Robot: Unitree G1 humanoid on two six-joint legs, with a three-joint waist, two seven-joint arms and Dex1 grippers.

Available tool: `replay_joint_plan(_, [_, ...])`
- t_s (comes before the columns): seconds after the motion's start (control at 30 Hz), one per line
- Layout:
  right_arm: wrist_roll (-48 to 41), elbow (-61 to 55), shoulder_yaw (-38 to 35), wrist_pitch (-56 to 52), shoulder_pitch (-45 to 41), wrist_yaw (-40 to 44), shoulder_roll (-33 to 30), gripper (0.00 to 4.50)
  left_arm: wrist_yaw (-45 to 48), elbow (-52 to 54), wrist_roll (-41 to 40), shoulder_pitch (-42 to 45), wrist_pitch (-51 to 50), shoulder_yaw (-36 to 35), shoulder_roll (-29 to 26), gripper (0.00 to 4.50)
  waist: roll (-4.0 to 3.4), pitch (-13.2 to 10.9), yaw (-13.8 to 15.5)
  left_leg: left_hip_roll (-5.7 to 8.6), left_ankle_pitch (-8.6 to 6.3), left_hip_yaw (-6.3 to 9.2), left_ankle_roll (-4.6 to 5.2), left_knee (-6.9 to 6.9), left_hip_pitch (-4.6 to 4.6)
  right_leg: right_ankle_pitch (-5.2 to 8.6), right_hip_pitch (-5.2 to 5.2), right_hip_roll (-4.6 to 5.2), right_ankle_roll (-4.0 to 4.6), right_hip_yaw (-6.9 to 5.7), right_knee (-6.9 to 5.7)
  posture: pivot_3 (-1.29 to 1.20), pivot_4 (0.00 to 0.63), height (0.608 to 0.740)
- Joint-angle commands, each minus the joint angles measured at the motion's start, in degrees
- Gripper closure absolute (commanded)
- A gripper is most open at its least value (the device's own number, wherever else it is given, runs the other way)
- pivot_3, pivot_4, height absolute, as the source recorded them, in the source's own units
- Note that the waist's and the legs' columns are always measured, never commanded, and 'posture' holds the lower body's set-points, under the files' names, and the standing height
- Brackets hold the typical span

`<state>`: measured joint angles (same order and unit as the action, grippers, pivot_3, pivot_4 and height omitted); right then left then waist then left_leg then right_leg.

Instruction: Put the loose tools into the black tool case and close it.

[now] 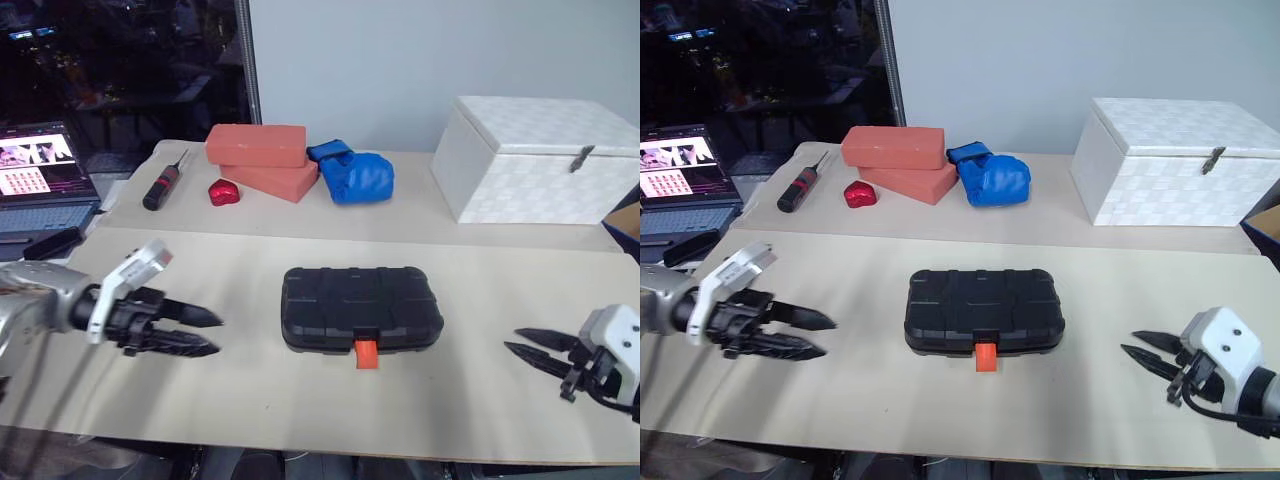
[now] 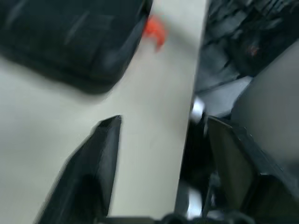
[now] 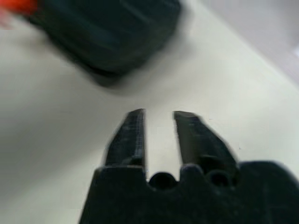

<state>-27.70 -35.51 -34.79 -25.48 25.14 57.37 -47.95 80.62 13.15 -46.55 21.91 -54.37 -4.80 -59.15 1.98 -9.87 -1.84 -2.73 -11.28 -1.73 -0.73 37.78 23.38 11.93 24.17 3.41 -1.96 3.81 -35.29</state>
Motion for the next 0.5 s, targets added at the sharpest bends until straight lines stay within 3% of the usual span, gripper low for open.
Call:
replay_joint_plan(0.03, [-4.2,-6.25,3.94,-4.24,-0.92,-2.72,0.72,4.5,-8.53,2.59,2.75,4.3,2.1,3.46,6.64,3.25,0.16,0.0,-0.18,-0.03,0.0,0.03,0.0,0.0,0.02,0.0,-0.02,-0.02,0.0,-0.03,0.15,0.0,0.15,0.74])
replay_joint_plan(0.13, [-6.07,-11.08,9.27,-7.7,-0.37,-5.22,1.32,4.5,-16.94,-0.01,8.17,9.0,4.63,8.15,15.31,4.38,0.31,0.0,-0.2,0.02,0.01,-0.1,0.02,0.06,0.09,-0.02,-0.1,0.05,-0.03,0.07,0.22,0.0,0.15,0.74])
replay_joint_plan(0.27, [-1.84,-13.07,19.08,-12.35,-3.37,-13.4,2.28,4.5,-20.99,-5.83,17.38,12.9,9.32,16.93,22.05,4.46,0.48,0.0,-0.1,0.14,0.09,-0.2,0.13,0.08,0.4,-0.17,0.0,0.01,-0.2,0.19,0.04,0.0,0.15,0.74])
replay_joint_plan(0.3, [-0.16,-12.22,21.32,-13.57,-4.66,-15.32,2.08,4.5,-20.08,-7.36,19.64,12.95,10.45,19.61,22.08,4.46,0.48,0.01,-0.25,0.13,0.31,-0.2,0.49,0.08,0.43,-0.21,0.07,-0.04,-0.19,0.23,0.02,0.0,0.15,0.74])
replay_joint_plan(0.4, [6.82,-7.51,28.42,-16.25,-10.07,-20.54,0.72,4.5,-17.09,-10.82,26.09,11.73,14.84,26.62,20.43,4.46,0.46,0.07,-0.42,0.09,0.22,-0.17,0.41,-0.01,0.46,-0.16,0.16,-0.11,-0.19,0.25,-0.03,0.0,0.15,0.74])
replay_joint_plan(0.5, [10.32,-3.71,32.7,-19.94,-15.73,-24.47,1.25,4.5,-15.88,-12.4,28.87,10.85,18.46,28.39,19.83,4.46,0.16,0.43,-0.23,0.1,0.04,-0.14,0.47,-0.04,0.41,0.08,0.09,-0.12,-0.22,0.24,-0.06,0.0,0.15,0.74])
